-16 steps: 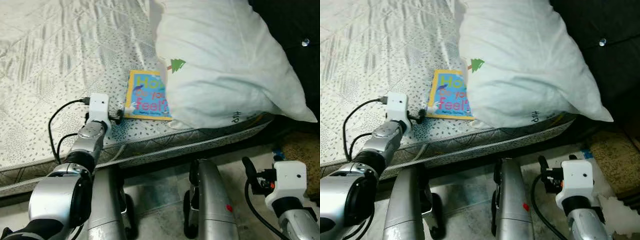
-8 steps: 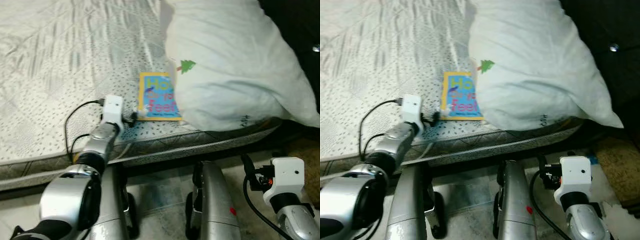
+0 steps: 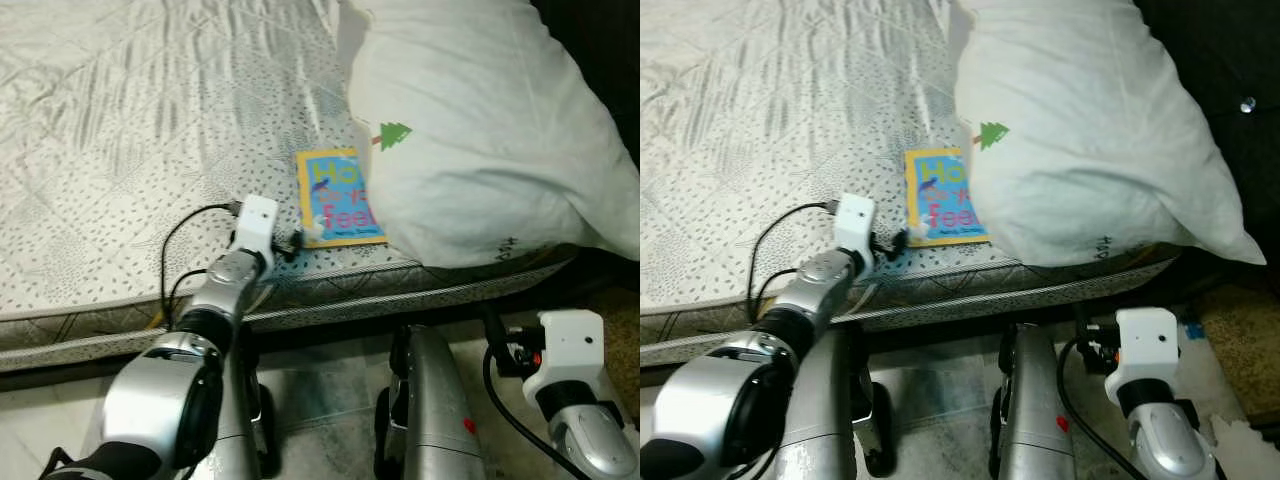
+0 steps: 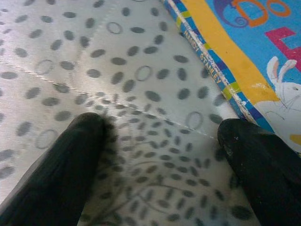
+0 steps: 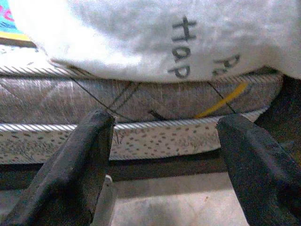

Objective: Clean up the room

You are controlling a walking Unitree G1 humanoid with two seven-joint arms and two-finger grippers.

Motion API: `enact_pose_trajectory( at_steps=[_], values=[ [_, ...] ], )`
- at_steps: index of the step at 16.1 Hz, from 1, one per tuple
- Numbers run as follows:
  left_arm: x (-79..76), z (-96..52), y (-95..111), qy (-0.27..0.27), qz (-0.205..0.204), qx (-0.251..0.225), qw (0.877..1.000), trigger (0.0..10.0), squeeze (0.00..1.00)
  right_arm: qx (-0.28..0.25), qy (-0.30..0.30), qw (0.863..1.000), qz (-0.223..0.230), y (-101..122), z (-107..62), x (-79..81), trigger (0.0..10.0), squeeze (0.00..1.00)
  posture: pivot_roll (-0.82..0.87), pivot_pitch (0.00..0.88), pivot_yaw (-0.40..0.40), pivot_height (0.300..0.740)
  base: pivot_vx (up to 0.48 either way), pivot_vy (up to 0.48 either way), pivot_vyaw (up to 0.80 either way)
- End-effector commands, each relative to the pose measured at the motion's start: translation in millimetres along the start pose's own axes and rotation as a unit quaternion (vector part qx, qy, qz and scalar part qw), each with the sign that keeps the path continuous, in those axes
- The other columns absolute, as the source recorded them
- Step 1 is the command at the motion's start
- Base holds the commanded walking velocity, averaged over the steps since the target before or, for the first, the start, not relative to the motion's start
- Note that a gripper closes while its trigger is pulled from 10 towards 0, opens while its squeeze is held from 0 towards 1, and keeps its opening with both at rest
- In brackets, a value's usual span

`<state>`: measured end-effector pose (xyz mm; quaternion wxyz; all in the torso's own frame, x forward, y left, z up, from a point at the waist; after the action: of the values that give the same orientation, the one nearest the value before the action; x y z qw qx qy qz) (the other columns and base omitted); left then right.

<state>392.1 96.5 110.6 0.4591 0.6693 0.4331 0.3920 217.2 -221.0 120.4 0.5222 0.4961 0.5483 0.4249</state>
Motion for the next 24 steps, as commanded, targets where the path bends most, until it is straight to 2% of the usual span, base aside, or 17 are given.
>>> enact_pose_trajectory(
  at_steps=[1, 3, 6, 8, 9, 10, 11, 12, 13, 14, 15, 16, 18, 19, 20, 23, 24],
  values=[
    [-40.1, 0.5, -16, -0.079, 0.010, 0.038, 0.996, 10.0, 0.00, 0.018, -0.004, 1.000, 0.002, -9, -2.8, 0.5, 10.0, 0.00, -0.17, 0.286, 0.037, 0.530, 0.000, 0.000, 0.00],
    [-50.0, 0.7, -15, -0.096, 0.003, 0.034, 0.995, 10.0, 0.00, 0.016, -0.003, 1.000, 0.002, -9, -1.2, 0.6, 10.0, 0.00, -0.17, 0.279, 0.038, 0.530, 0.000, 0.000, 0.00],
    [-55.7, -3.0, -26, -0.119, -0.017, 0.044, 0.992, 10.0, 0.00, 0.012, -0.002, 1.000, 0.004, -8, 1.9, 2.4, 10.0, 0.00, -0.16, 0.270, 0.041, 0.530, 0.000, 0.000, 0.00],
    [-52.9, -14.4, -53, -0.137, -0.039, 0.059, 0.988, 10.0, 0.00, 0.008, 0.001, 1.000, 0.006, -8, 5.7, 5.4, 10.0, 0.00, -0.14, 0.261, 0.041, 0.530, 0.000, 0.000, 0.00],
    [-50.9, -17.2, -58, -0.137, -0.040, 0.059, 0.988, 10.0, 0.00, 0.008, 0.001, 1.000, 0.007, -8, 6.5, 5.8, 10.0, 0.00, -0.14, 0.261, 0.040, 0.530, 0.000, 0.000, 0.00],
    [-41.8, -35.4, -73, -0.140, -0.041, 0.056, 0.988, 10.0, 0.00, 0.006, 0.004, 1.000, 0.009, -9, 9.8, 7.9, 10.0, 0.00, -0.11, 0.249, 0.040, 0.530, 0.000, 0.000, 0.00],
    [-36.3, -50.9, -80, -0.138, -0.036, 0.052, 0.988, 10.0, 0.00, 0.005, 0.006, 1.000, 0.012, -10, 12.5, 9.3, 10.0, 0.00, -0.10, 0.242, 0.041, 0.530, 0.000, 0.000, 0.00],
    [-35.1, -55.2, -81, -0.137, -0.033, 0.051, 0.989, 10.0, 0.00, 0.004, 0.007, 1.000, 0.012, -10, 13.6, 9.7, 10.0, 0.00, -0.10, 0.240, 0.041, 0.530, 0.000, 0.000, 0.00],
    [-32.4, -69.2, -86, -0.141, -0.020, 0.053, 0.988, 10.0, 0.00, 0.003, 0.008, 1.000, 0.014, -10, 16.4, 11.5, 10.0, 0.00, -0.09, 0.232, 0.042, 0.530, 0.000, 0.000, 0.00],
    [-26.4, -82.5, -86, -0.132, -0.016, 0.051, 0.990, 10.0, 0.00, 0.000, 0.011, 1.000, 0.018, -10, 20.2, 14.6, 10.0, 0.00, -0.07, 0.222, 0.044, 0.530, 0.000, 0.000, 0.00],
    [-24.5, -84.9, -85, -0.128, -0.012, 0.048, 0.990, 10.0, 0.00, -0.001, 0.011, 1.000, 0.019, -10, 21.3, 15.6, 10.0, 0.00, -0.07, 0.220, 0.043, 0.530, 0.000, 0.000, 0.00],
    [-22.4, -91.7, -74, -0.118, -0.005, 0.031, 0.993, 10.0, 0.00, -0.003, 0.012, 1.000, 0.021, -11, 23.3, 17.3, 10.0, 0.00, -0.07, 0.215, 0.043, 0.530, 0.000, 0.000, 0.00],
    [-23.1, -88.3, -62, -0.114, -0.012, 0.022, 0.993, 10.0, 0.00, -0.007, 0.014, 1.000, 0.023, -11, 26.6, 19.9, 10.0, 0.00, -0.07, 0.199, 0.042, 0.530, 0.000, 0.000, 0.00],
    [-24.1, -75.0, -53, -0.110, -0.006, 0.013, 0.994, 10.0, 0.00, -0.011, 0.014, 1.000, 0.025, -9, 28.4, 20.8, 10.0, 0.00, -0.07, 0.196, 0.042, 0.530, 0.000, 0.000, 0.00],
    [-24.7, -71.4, -50, -0.109, -0.007, 0.007, 0.994, 10.0, 0.00, -0.012, 0.014, 1.000, 0.025, -9, 28.7, 20.5, 10.0, 0.00, -0.07, 0.195, 0.042, 0.530, 0.000, 0.000, 0.00],
    [-33.4, -48.0, -25, -0.105, -0.011, -0.034, 0.994, 10.0, 0.00, -0.017, 0.009, 1.000, 0.024, -8, 27.3, 17.5, 10.0, 0.00, -0.09, 0.198, 0.042, 0.530, 0.000, 0.000, 0.00],
    [-38.1, -36.1, -23, -0.107, -0.011, -0.026, 0.994, 10.0, 0.00, -0.017, 0.008, 1.000, 0.024, -8, 25.6, 17.6, 10.0, 0.00, -0.10, 0.202, 0.044, 0.530, 0.000, 0.000, 0.00]
  ],
)
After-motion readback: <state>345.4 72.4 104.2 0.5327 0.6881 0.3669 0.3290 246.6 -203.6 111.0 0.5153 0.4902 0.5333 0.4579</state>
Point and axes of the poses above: a point about 5 cm out from each wrist's last joint towards the gripper, its own z axis pointing out of the wrist towards the gripper, its own y axis along the axis of the wrist's last joint, x = y × z, the point moved 1 cm from there along z, pointing out of the wrist towards the gripper, and after that the axes turned 2 degrees about z, right-handed, at the moved point
